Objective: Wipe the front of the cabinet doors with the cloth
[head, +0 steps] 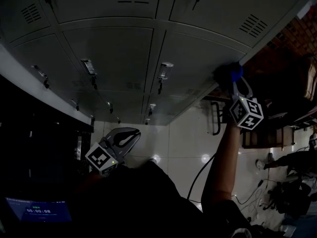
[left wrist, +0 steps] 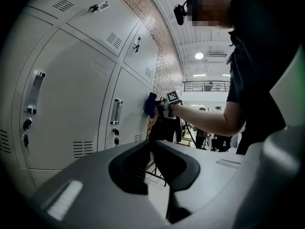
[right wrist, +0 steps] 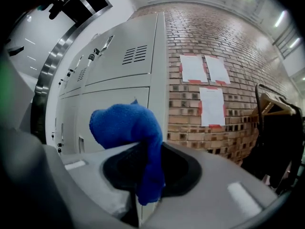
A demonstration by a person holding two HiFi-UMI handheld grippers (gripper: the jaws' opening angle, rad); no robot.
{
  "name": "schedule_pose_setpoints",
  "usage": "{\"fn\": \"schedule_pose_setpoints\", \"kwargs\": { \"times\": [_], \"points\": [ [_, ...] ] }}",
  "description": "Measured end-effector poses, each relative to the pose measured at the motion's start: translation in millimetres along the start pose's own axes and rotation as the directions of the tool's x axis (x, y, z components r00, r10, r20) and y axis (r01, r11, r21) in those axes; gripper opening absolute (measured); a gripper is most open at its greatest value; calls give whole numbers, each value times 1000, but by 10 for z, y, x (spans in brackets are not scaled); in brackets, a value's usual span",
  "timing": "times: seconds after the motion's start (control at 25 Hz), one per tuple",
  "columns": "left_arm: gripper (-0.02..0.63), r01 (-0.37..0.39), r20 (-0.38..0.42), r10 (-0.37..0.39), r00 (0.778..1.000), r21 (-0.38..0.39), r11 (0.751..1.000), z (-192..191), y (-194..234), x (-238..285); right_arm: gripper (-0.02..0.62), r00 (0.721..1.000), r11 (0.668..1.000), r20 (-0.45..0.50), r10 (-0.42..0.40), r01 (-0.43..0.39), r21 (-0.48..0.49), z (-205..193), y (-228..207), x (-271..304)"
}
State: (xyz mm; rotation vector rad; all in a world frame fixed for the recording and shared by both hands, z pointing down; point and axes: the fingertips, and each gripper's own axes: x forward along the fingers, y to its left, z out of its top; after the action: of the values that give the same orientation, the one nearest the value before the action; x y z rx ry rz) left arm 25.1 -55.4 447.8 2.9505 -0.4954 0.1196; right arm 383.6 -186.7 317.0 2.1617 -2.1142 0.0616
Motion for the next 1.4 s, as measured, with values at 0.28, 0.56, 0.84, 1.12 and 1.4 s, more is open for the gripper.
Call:
{"fn": "schedule_pose_setpoints", "kwargs": {
  "times": [0.28,0.56,0.84,1.12,1.4],
  "points": [
    [12,-17,2,17,1000,7,1000,15,10,-85,72,999,1000,36,-17,17,6,22,275,-94],
    [12,-41,22,41,999,2,999,58,77,-289,72,985,985,15,172,-172,-5,-124,1435,74],
    [12,-90,33,91,995,-10,996,38,190,-639,72,951,951,-42,307,-308,-34,-302,2382,336],
    [12,-129,43,129,991,-16,992,-11,286,-884,72,949,951,-76,305,-308,-32,-454,2507,547],
    [12,-137,42,138,989,-28,990,-6,344,-939,72,960,962,-85,267,-270,-27,-473,2271,515]
  ]
}}
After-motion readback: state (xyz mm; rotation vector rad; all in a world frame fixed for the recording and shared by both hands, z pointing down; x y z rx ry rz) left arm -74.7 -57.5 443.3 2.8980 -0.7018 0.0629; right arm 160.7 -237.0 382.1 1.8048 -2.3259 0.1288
